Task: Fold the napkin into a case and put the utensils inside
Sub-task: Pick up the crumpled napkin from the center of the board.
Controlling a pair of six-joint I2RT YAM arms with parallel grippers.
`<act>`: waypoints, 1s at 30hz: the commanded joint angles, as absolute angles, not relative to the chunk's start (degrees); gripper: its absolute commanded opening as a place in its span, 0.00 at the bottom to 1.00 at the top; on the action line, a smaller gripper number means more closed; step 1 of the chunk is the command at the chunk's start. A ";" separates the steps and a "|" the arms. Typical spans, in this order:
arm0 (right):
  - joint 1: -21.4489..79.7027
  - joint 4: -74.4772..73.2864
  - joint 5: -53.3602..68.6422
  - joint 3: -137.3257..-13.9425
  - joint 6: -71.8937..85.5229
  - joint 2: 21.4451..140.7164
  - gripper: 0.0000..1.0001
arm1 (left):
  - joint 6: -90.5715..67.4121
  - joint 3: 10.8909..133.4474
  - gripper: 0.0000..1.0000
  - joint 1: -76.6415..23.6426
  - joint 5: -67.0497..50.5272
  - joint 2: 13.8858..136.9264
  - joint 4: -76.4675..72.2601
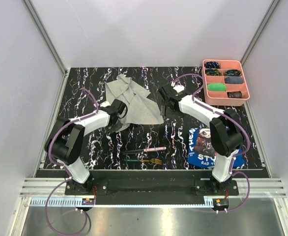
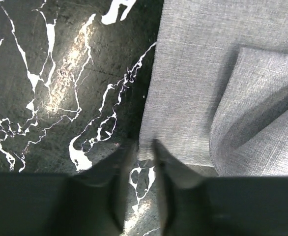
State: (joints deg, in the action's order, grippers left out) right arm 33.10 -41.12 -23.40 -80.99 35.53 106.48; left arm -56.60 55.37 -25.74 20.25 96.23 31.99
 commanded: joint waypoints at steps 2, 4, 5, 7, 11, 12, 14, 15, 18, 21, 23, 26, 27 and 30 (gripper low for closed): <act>33.22 -42.10 -23.21 -84.37 38.41 109.33 0.90 | -58.19 56.07 0.07 -26.37 22.59 98.00 32.69; 33.48 -42.01 -22.24 -84.90 39.28 109.86 0.89 | -57.48 55.46 0.00 -26.45 23.73 96.60 32.70; 33.66 -42.01 -21.02 -84.99 39.37 110.47 0.89 | -57.22 55.02 0.00 -26.46 24.34 95.81 32.61; 34.01 -41.93 -19.61 -85.08 40.42 110.83 0.88 | -55.82 53.10 0.00 -26.37 27.06 92.39 32.52; 34.80 -40.08 -17.23 -84.38 42.36 111.88 0.83 | -53.70 48.26 0.00 -26.37 29.62 86.06 31.47; 34.98 -39.64 -17.14 -84.29 43.32 112.15 0.81 | -53.09 46.42 0.00 -26.45 29.18 83.87 30.33; 35.42 -38.77 -16.70 -84.64 43.85 113.54 0.78 | -52.91 45.09 0.00 -26.37 28.57 82.27 29.80; 35.42 -38.59 -16.53 -85.42 43.86 114.34 0.77 | -52.48 44.39 0.00 -26.37 28.39 81.13 29.45; 36.21 -38.67 -16.79 -87.44 43.24 117.33 0.73 | -50.98 43.95 0.00 -26.37 28.48 80.33 28.92; 36.47 -38.76 -17.58 -88.24 43.51 119.09 0.68 | -50.10 44.03 0.00 -25.58 28.13 81.12 28.92; 36.47 -39.11 -18.28 -88.33 43.50 120.14 0.64 | -49.66 44.12 0.00 -24.35 27.43 81.47 28.74; 36.56 -39.20 -19.33 -87.72 42.98 121.02 0.53 | -48.26 44.21 0.00 -23.29 26.98 81.74 28.39; 36.56 -39.37 -19.86 -87.11 42.98 121.11 0.50 | -47.56 44.12 0.00 -22.94 26.98 81.56 28.39; 36.56 -39.64 -21.97 -84.91 42.28 120.68 0.32 | -46.24 43.60 0.00 -21.27 26.81 80.69 28.04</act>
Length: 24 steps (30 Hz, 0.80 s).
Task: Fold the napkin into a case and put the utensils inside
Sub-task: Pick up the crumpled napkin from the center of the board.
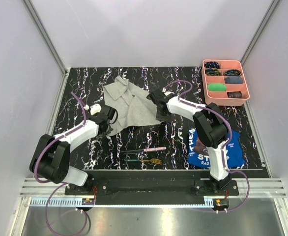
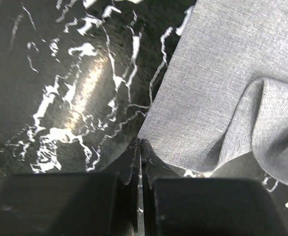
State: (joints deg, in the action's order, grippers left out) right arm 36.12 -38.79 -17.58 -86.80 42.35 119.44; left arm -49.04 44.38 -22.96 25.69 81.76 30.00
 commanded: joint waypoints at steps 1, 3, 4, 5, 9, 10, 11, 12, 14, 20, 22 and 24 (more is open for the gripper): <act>36.56 -39.55 -22.58 -84.12 42.19 119.63 0.26 | -46.06 43.51 0.00 -20.05 26.63 80.34 28.04; 36.56 -38.77 -23.29 -80.80 42.10 117.87 0.05 | -44.66 43.24 0.00 -19.08 26.63 79.63 27.69; 36.56 -38.06 -23.46 -79.38 42.10 115.34 0.01 | -44.21 43.24 0.00 -18.12 26.89 79.37 27.69; 36.48 -36.06 -23.38 -77.97 41.84 114.09 0.00 | -43.69 43.42 0.00 -17.76 27.07 79.10 27.69; 36.48 -33.22 -21.54 -73.57 41.14 109.78 0.00 | -43.15 43.95 0.19 -16.96 26.55 78.40 29.09; 36.47 -33.14 -21.01 -73.48 41.13 109.60 0.00 | -44.02 43.68 0.33 -17.05 25.85 77.96 29.53; 36.47 -33.05 -20.57 -73.56 40.87 109.51 0.00 | -46.12 42.72 0.57 -17.05 24.62 76.91 30.40; 36.56 -32.96 -19.52 -73.65 40.87 109.77 0.00 | -47.27 42.11 0.60 -17.05 24.00 76.21 30.76; 36.56 -32.87 -18.90 -73.92 40.43 110.04 0.00 | -49.47 40.35 0.61 -17.23 22.86 74.37 30.85; 36.56 -32.34 -17.75 -73.48 40.43 109.43 0.00 | -50.09 41.31 0.58 -17.93 24.08 76.28 31.46; 36.47 -32.08 -17.67 -73.48 40.34 109.07 0.00 | -51.58 41.40 0.57 -18.10 24.17 77.68 31.47; 36.48 -32.08 -17.49 -73.48 40.17 108.99 0.00 | -52.20 41.57 0.57 -18.37 24.43 79.01 31.55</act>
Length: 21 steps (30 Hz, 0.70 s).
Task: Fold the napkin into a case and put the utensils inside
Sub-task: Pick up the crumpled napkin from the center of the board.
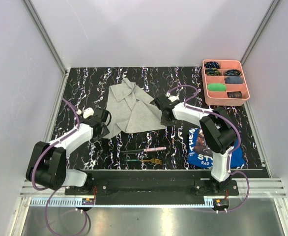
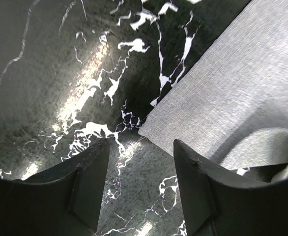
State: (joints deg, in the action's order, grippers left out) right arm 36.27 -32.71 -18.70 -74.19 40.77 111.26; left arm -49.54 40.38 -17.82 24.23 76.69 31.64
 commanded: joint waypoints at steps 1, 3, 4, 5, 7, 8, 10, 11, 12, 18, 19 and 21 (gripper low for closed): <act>36.56 -31.99 -17.58 -73.30 40.08 108.98 0.00 | -52.90 41.66 0.58 -18.54 24.96 80.23 31.81; 36.56 -31.99 -17.84 -73.30 39.90 108.90 0.00 | -53.61 41.92 0.57 -18.54 24.96 81.82 31.90; 36.56 -32.08 -17.93 -73.04 39.99 108.90 0.00 | -53.96 42.18 0.57 -18.81 25.31 82.35 31.90; 36.56 -31.91 -18.02 -73.04 39.90 108.90 0.00 | -54.14 42.36 0.57 -19.24 25.75 82.88 32.08; 36.56 -31.90 -18.11 -72.86 39.99 108.90 0.00 | -55.19 42.71 0.58 -19.51 26.45 84.46 32.17; 36.48 -31.73 -18.02 -72.86 40.08 108.90 0.00 | -55.46 42.80 0.58 -19.60 26.54 85.07 32.25; 36.56 -31.64 -17.84 -72.86 40.08 108.81 0.00 | -56.59 43.15 0.47 -19.60 26.98 87.01 32.08; 36.56 -31.64 -17.84 -72.86 40.17 108.72 0.00 | -57.04 43.33 0.46 -19.60 27.16 87.53 32.17; 36.56 -31.64 -17.84 -72.77 40.08 108.55 0.00 | -57.30 43.50 0.46 -19.51 26.98 88.24 31.99; 36.48 -31.47 -18.11 -71.98 39.90 107.32 0.00 | -56.60 44.47 0.20 -18.55 27.77 88.95 31.29; 36.56 -31.55 -18.11 -71.90 39.82 107.14 0.00 | -55.30 44.21 0.14 -18.02 27.77 88.77 30.59; 36.48 -31.55 -18.02 -71.72 39.20 106.88 0.00 | -53.80 44.03 0.00 -17.84 28.04 87.55 29.36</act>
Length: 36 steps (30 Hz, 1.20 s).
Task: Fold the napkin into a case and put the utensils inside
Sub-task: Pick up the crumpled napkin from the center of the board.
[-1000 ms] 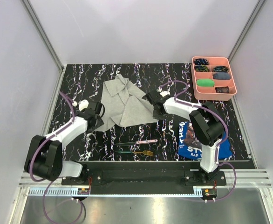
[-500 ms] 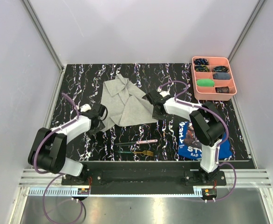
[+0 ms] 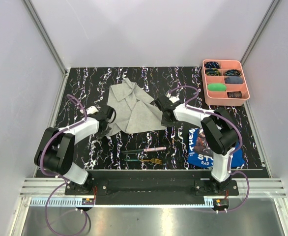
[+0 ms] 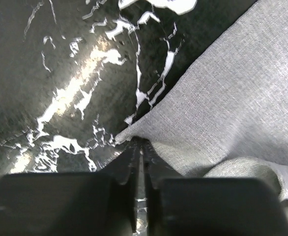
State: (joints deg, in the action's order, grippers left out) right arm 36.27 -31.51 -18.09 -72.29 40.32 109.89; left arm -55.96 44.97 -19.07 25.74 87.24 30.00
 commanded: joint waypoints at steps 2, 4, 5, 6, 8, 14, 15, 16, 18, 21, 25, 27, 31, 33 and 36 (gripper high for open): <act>36.48 -31.38 -17.93 -71.72 38.85 106.61 0.00 | -51.77 44.38 0.00 -17.49 29.09 86.58 29.27; 36.48 -31.11 -17.75 -71.72 37.97 106.35 0.00 | -49.50 44.82 0.00 -17.58 29.36 83.51 29.01; 36.56 -31.03 -17.67 -71.72 37.71 106.09 0.00 | -48.79 44.82 0.00 -17.58 29.09 82.10 28.74; 36.48 -31.03 -17.67 -71.72 37.36 105.91 0.00 | -48.08 44.56 0.00 -17.67 28.83 79.39 28.57; 36.56 -31.02 -17.49 -71.81 37.18 105.38 0.00 | -47.72 44.30 0.00 -17.75 28.56 77.09 29.18; 36.48 -30.67 -15.82 -71.37 36.91 104.33 0.00 | -49.48 43.86 0.38 -16.97 30.15 74.00 33.13; 36.56 -30.59 -15.82 -71.37 37.09 104.33 0.00 | -48.96 44.12 0.38 -16.61 29.71 74.70 33.13; 36.56 -30.50 -15.56 -71.37 36.92 104.33 0.00 | -48.69 44.38 0.38 -16.09 29.36 75.23 32.96; 36.48 -30.50 -15.29 -71.37 36.83 104.33 0.00 | -47.47 45.69 0.38 -15.56 28.31 77.59 32.70; 36.56 -30.50 -15.21 -71.37 36.65 104.06 0.00 | -47.02 47.37 0.37 -15.21 26.55 80.76 32.61; 36.47 -30.50 -15.12 -71.63 36.47 104.24 0.00 | -48.16 47.20 0.38 -15.21 24.61 83.58 31.73; 36.48 -30.41 -15.03 -71.72 36.39 104.24 0.00 | -48.77 46.85 0.39 -15.21 23.91 84.72 31.55; 36.56 -30.32 -14.77 -71.72 36.30 104.68 0.00 | -49.48 45.97 0.45 -15.21 23.55 85.60 30.85; 36.48 -30.32 -14.59 -71.54 36.30 104.59 0.00 | -49.74 45.70 0.49 -15.12 22.94 86.22 30.24; 36.48 -30.32 -14.59 -71.37 36.21 104.59 0.00 | -50.27 45.18 0.49 -14.42 21.81 88.15 29.18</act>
State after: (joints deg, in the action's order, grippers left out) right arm 36.27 -31.22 -15.27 -71.55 36.95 106.89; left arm -48.93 45.19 -15.31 23.88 86.19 32.14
